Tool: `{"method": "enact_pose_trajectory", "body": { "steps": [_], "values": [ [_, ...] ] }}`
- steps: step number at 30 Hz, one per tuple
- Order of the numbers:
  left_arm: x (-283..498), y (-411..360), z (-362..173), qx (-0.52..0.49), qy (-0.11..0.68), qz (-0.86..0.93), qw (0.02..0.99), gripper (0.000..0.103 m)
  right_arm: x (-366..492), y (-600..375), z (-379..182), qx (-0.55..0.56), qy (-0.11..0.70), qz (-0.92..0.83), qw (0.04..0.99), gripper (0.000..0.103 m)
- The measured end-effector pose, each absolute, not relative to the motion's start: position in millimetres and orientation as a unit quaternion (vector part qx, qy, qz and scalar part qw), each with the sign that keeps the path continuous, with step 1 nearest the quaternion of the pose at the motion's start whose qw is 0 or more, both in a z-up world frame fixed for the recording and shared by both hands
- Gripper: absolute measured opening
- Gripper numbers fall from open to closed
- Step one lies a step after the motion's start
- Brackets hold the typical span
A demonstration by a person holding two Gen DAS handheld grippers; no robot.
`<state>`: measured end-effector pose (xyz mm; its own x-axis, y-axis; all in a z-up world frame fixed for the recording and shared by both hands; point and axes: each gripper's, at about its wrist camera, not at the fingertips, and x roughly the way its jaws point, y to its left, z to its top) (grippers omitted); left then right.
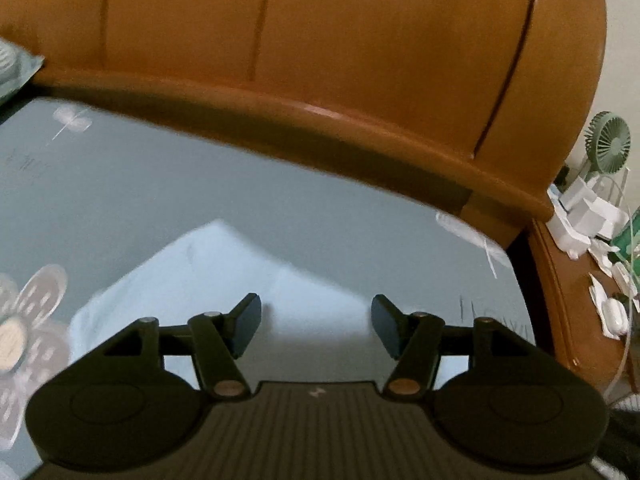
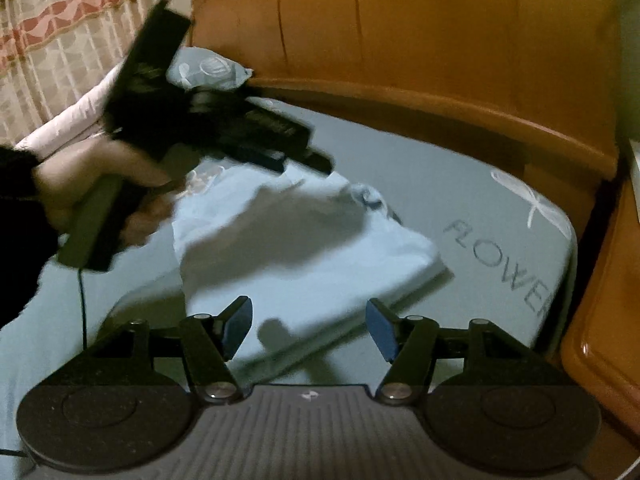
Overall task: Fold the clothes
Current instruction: 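Raise both open grippers away from the folded light-blue shirt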
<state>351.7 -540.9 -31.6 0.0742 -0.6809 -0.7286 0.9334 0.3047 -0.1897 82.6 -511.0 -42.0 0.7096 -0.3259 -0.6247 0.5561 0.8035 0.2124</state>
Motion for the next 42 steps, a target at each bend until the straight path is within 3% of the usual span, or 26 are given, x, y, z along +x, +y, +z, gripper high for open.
{"method": "enact_pose_trajectory", "body": {
  "steps": [10,17,21,28,30,34,36,39,42],
  "values": [
    [320.7,-471.9,-50.3,0.239,0.364,-0.544,0.718,0.065,89.0,-505.0,-33.9,0.19,0.295,-0.234,0.907,0.068],
    [318.9,-450.5,-46.9,0.221,0.376,-0.539,0.72,0.067,78.3,-510.1,-26.7,0.181,0.288,-0.248,0.907,0.069],
    [315.2,-419.6,-33.2,0.213,0.368,-0.531,0.733,0.078,74.6,-529.1,-25.4,0.187,0.26,-0.254,0.913,0.069],
    [314.6,-383.7,-32.0,0.206,0.383,-0.505,0.746,0.078,101.3,-564.8,-61.6,0.204,0.276,-0.262,0.902,0.069],
    [315.7,-378.5,-33.3,0.208,0.388,-0.496,0.748,0.078,96.1,-570.3,-69.7,0.207,0.281,-0.265,0.899,0.063],
    [315.8,-370.3,-31.1,0.207,0.387,-0.494,0.751,0.078,74.5,-558.0,-50.4,0.214,0.276,-0.287,0.892,0.072],
    [315.4,-366.2,-29.9,0.201,0.387,-0.493,0.753,0.079,63.5,-548.4,-44.7,0.237,0.263,-0.265,0.897,0.072],
    [314.9,-360.3,-31.0,0.193,0.389,-0.491,0.755,0.079,59.1,-528.5,-40.8,0.254,0.237,-0.208,0.914,0.068],
    [314.8,-357.3,-35.9,0.194,0.397,-0.486,0.754,0.079,79.6,-504.3,-42.7,0.207,0.243,-0.165,0.933,0.056]
  ]
}}
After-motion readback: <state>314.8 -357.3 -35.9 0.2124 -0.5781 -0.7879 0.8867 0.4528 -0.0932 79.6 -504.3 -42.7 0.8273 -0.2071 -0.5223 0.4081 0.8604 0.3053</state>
